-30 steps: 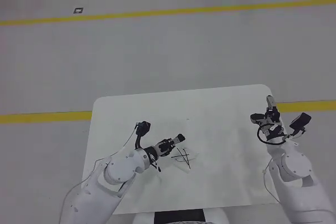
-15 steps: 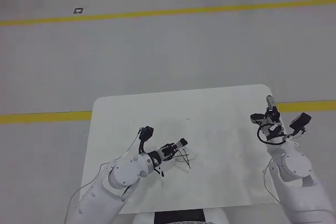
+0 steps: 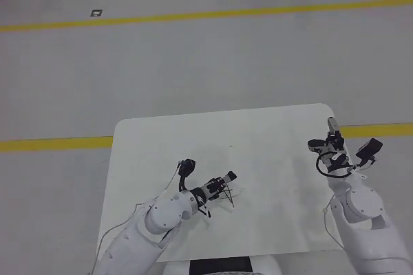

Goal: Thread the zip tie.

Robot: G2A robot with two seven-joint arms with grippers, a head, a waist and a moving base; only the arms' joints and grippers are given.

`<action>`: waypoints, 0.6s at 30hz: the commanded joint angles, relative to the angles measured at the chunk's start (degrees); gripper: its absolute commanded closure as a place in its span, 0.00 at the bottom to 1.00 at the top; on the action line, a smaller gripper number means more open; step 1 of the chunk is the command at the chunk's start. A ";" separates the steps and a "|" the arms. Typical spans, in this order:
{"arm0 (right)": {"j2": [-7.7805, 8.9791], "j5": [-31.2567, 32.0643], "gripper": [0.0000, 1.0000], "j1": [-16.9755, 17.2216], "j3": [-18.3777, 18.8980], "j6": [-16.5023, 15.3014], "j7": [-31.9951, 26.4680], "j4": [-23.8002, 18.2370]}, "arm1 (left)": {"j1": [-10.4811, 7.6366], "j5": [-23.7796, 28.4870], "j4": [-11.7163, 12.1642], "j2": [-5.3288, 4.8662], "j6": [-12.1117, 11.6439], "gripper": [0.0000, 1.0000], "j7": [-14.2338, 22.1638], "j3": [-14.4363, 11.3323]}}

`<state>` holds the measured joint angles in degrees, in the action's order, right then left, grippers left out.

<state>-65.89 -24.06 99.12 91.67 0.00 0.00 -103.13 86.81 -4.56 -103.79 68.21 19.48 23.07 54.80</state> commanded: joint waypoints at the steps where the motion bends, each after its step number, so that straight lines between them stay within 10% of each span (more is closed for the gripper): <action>1: 0.00 0.00 0.00 0.00 0.00 0.00 0.00 0.00 | 0.00 0.00 0.00 0.00 0.00 0.00 0.00 0.00; 18: 0.00 0.00 0.00 0.00 0.00 0.00 0.00 0.00 | 1.01 -0.48 1.54 1.88 0.00 0.00 -9.50 -4.67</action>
<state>-65.89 -24.06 99.12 91.67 0.00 0.00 -103.13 87.81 -5.64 -102.38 69.86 19.48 13.96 50.41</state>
